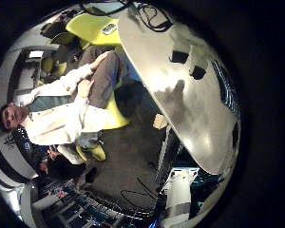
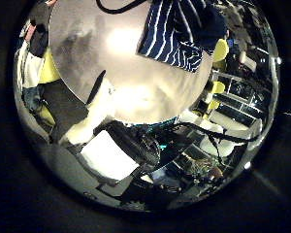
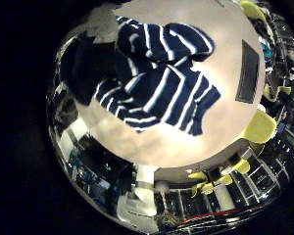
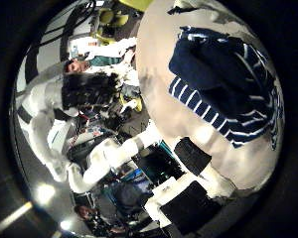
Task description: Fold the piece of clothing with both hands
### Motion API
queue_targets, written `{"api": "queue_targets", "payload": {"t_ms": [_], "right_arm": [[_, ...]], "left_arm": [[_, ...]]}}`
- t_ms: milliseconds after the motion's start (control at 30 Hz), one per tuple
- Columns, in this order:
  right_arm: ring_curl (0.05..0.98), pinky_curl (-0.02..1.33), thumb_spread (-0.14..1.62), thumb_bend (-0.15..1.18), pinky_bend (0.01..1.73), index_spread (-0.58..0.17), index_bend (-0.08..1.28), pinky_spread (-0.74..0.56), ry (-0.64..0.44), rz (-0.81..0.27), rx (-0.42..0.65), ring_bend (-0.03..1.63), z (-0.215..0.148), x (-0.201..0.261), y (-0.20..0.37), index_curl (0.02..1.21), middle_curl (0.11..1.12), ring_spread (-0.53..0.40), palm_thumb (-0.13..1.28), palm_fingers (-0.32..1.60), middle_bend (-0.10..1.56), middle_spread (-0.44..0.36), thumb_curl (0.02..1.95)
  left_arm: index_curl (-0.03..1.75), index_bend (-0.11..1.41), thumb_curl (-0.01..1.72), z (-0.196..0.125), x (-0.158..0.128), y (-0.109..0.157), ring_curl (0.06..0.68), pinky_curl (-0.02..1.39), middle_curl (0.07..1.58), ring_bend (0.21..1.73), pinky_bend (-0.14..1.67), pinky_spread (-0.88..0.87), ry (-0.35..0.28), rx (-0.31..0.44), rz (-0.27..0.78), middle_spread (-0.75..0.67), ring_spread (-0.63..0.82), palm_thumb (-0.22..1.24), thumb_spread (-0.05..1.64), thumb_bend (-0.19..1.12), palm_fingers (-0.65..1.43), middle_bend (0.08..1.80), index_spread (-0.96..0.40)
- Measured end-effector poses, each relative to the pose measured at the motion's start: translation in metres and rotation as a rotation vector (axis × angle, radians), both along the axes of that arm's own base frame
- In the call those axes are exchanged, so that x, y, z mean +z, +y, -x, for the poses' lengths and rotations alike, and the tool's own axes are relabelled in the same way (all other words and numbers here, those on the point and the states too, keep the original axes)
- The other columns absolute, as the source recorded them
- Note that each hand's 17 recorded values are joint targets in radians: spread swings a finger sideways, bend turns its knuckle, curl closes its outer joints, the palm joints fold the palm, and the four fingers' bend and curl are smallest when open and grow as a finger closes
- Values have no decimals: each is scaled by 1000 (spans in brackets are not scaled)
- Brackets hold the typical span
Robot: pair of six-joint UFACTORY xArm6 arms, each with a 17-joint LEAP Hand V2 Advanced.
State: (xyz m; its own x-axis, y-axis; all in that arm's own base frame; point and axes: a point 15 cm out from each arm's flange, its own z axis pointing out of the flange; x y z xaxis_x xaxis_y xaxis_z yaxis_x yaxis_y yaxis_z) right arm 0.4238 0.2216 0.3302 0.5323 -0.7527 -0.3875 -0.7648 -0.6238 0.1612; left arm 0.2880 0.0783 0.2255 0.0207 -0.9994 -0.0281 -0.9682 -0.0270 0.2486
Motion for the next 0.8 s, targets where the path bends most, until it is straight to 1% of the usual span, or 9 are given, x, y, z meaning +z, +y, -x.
{"api": "queue_targets", "payload": {"t_ms": [33,167,300,433,533,600,667,800], "right_arm": [[364,676,1123,-16,843,-368,258,306,-20,-9,-6,886,1,15,-9,471,398,118,703,1,474,-47,615],[332,618,1131,-8,789,-368,235,395,-57,-21,-40,839,10,53,-47,442,378,154,741,51,430,-50,603],[310,571,1156,-12,729,-361,225,446,-71,-12,-111,801,19,80,-92,427,368,163,757,99,403,-62,587],[297,534,1199,-12,684,-350,200,471,-85,33,-149,788,33,97,-126,414,360,157,750,139,381,-81,566],[286,510,1245,-17,661,-344,190,482,-117,45,-150,768,42,108,-134,406,355,155,724,163,360,-51,538],[280,497,1268,-16,643,-342,190,486,-117,48,-154,757,48,109,-137,401,354,155,706,174,351,-32,521],[271,481,1285,-16,622,-335,195,487,-105,51,-159,741,54,104,-139,400,352,151,690,192,344,-15,506],[256,453,1312,-12,590,-329,193,490,-63,58,-157,711,66,88,-142,397,351,146,673,228,331,2,484]], "left_arm": [[359,170,370,0,2,-3,285,500,415,810,553,-119,-1,-2,3,40,-64,547,1171,-19,276,198,-50],[359,170,370,2,11,-13,284,501,415,810,563,-122,0,-10,-1,39,-64,542,1171,-19,276,198,-50],[360,173,370,8,23,-26,284,500,416,808,564,-124,-7,-4,-10,34,-64,533,1174,-19,279,201,-55],[360,173,368,21,35,-35,281,497,417,812,563,-125,-7,16,-17,37,-65,527,1173,-19,281,199,-58],[361,174,368,37,44,-39,279,495,416,812,563,-125,-2,25,-17,38,-65,526,1174,-18,283,199,-61],[362,176,368,46,49,-41,278,494,416,811,563,-125,-4,32,-17,39,-65,526,1174,-18,284,198,-63],[362,173,369,52,56,-42,277,494,417,811,568,-130,-21,39,-20,28,-68,522,1171,-20,296,203,-67],[364,177,370,55,60,-44,272,491,418,807,573,-136,-29,43,-21,19,-75,520,1168,-19,313,207,-79]]}}
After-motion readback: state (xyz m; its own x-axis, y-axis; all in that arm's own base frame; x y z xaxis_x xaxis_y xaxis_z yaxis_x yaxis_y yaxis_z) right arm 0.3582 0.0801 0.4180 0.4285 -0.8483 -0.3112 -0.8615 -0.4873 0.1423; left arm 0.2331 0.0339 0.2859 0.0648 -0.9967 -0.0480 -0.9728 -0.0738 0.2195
